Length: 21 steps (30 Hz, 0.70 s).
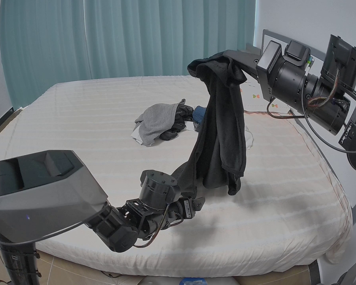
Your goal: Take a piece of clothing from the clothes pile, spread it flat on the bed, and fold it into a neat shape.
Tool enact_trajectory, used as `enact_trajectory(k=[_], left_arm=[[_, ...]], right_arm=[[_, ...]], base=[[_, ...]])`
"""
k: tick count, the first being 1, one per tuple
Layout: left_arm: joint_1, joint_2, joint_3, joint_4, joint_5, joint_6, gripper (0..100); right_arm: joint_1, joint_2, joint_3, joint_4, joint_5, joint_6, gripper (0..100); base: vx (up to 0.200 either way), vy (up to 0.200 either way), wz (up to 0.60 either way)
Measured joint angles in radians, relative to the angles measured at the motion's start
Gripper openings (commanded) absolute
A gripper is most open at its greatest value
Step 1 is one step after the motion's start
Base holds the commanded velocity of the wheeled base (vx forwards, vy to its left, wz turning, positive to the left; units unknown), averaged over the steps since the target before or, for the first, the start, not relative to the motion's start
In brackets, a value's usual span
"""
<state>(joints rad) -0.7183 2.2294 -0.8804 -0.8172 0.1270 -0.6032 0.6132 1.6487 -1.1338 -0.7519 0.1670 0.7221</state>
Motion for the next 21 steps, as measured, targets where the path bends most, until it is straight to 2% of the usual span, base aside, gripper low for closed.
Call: enact_trajectory(k=[8, 15, 16, 21], left_arm=[[0.033, 0.079, -0.051, -0.051, 0.004, -0.069, 100], [0.078, 0.151, -0.12, -0.052, 0.006, -0.084, 100], [0.083, 0.16, -0.13, -0.052, 0.005, -0.085, 0], [0.106, 0.194, -0.154, -0.052, 0.003, -0.092, 0]], right_arm=[[0.008, -0.04, -0.001, 0.0, 0.001, 0.002, 0], [0.002, -0.056, 0.006, 0.0, 0.003, 0.006, 0], [0.0, -0.057, 0.006, 0.0, 0.003, 0.008, 0], [-0.02, -0.053, 0.01, -0.001, 0.005, 0.024, 0]], base=[[0.0, 0.0, 0.0], [0.0, 0.0, 0.0], [0.0, 0.0, 0.0], [0.0, 0.0, 0.0]])
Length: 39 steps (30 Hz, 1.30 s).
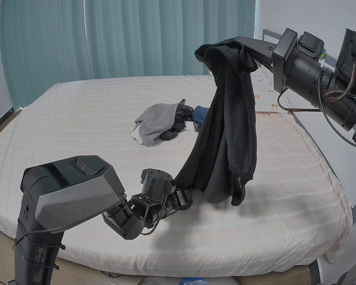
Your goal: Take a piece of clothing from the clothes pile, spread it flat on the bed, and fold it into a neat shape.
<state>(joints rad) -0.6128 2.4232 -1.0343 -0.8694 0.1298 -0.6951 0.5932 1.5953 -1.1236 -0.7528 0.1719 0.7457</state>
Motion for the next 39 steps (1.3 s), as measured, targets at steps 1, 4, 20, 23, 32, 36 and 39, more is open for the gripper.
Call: enact_trajectory(k=[1, 4, 20, 23, 32, 36, 39], left_arm=[[0.0, 0.002, 0.0, 0.0, 0.0, -0.004, 0], [0.001, 0.002, 0.009, -0.001, 0.0, -0.015, 0], [0.071, -0.373, 0.144, 0.261, -0.044, -0.029, 0], [0.109, -0.473, 0.129, 0.315, -0.071, -0.028, 0], [0.207, -0.655, 0.075, 0.343, -0.104, -0.037, 0], [0.218, -0.68, 0.095, 0.33, -0.121, -0.062, 0], [0.222, -0.691, 0.131, 0.299, -0.144, -0.091, 0]], right_arm=[[-0.007, 0.002, 0.002, 0.0, 0.001, 0.002, 0], [-0.026, 0.007, 0.006, 0.0, 0.004, 0.006, 0], [-0.124, 0.102, 0.049, 0.003, -0.002, 0.012, 0], [-0.144, 0.139, 0.033, 0.003, -0.021, 0.008, 0], [-0.191, 0.213, -0.159, -0.003, -0.099, 0.001, 0], [-0.191, 0.215, -0.16, -0.012, -0.113, 0.004, 0], [-0.186, 0.215, -0.09, -0.04, -0.118, 0.014, 0]], base=[[0.0, 0.0, 0.0], [0.0, 0.0, 0.0], [0.0, 0.0, 0.0], [0.0, 0.0, 0.0], [0.0, 0.0, 0.0], [0.0, 0.0, 0.0], [0.0, 0.0, 0.0]])
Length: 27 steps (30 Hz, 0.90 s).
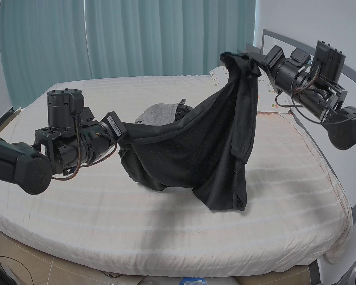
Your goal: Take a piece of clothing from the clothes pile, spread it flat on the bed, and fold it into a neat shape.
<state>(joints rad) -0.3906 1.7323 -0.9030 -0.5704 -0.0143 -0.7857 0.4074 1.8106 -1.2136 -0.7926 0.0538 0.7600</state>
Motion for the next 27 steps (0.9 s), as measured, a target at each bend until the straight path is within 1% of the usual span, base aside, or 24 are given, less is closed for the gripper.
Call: enact_trajectory(k=[8, 13, 16, 20, 27], left_arm=[[0.003, 0.007, 0.143, -0.121, -0.058, -0.083, 0], [-0.01, 0.036, 0.213, -0.166, -0.077, -0.121, 0], [-0.016, 0.05, 0.229, -0.167, -0.077, -0.158, 0], [-0.02, 0.062, 0.253, -0.169, -0.078, -0.169, 0], [-0.036, 0.073, 0.279, -0.17, -0.076, -0.16, 0]], right_arm=[[0.011, 0.023, 0.313, -0.126, -0.004, 0.079, 0], [0.02, 0.05, 0.429, -0.163, 0.006, 0.16, 0], [0.026, 0.059, 0.453, -0.165, 0.025, 0.203, 0], [0.032, 0.06, 0.467, -0.166, 0.032, 0.21, 0], [0.045, 0.047, 0.481, -0.165, 0.027, 0.21, 0]], base=[[0.0, 0.0, 0.0], [0.0, 0.0, 0.0], [-0.2, 0.0, 0.0], [-0.2, 0.0, 0.0], [0.0, 0.0, 0.0]])
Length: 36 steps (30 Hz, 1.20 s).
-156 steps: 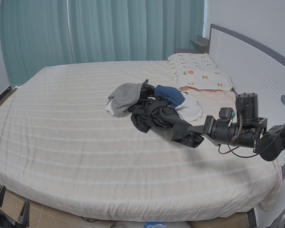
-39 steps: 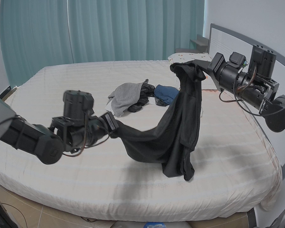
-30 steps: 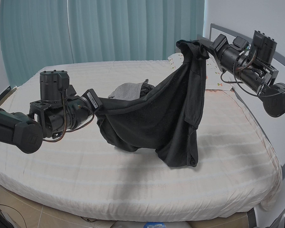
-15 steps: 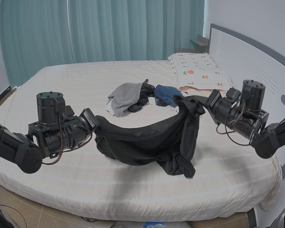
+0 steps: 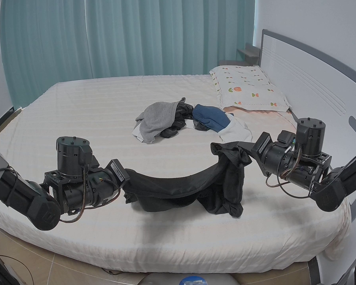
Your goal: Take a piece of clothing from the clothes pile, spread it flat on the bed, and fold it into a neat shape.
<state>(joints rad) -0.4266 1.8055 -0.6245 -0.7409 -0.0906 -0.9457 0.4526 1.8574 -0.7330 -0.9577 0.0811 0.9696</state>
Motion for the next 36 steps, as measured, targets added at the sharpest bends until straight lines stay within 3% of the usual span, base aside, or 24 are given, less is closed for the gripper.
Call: enact_trajectory(k=[4, 12, 36], left_arm=[[-0.006, 0.003, -0.004, 0.0, 0.001, -0.008, 0], [-0.001, -0.007, -0.002, 0.001, -0.044, -0.044, 0], [0.034, -0.08, -0.012, 0.002, -0.044, -0.046, 0]], right_arm=[[0.002, -0.004, 0.004, 0.0, -0.003, -0.001, 0], [0.004, -0.004, 0.005, 0.0, -0.006, -0.007, 0], [0.029, -0.054, 0.037, -0.086, -0.029, -0.017, 0]], base=[[0.0, 0.0, 0.0], [0.0, 0.2, 0.0], [0.0, 0.2, 0.0]])
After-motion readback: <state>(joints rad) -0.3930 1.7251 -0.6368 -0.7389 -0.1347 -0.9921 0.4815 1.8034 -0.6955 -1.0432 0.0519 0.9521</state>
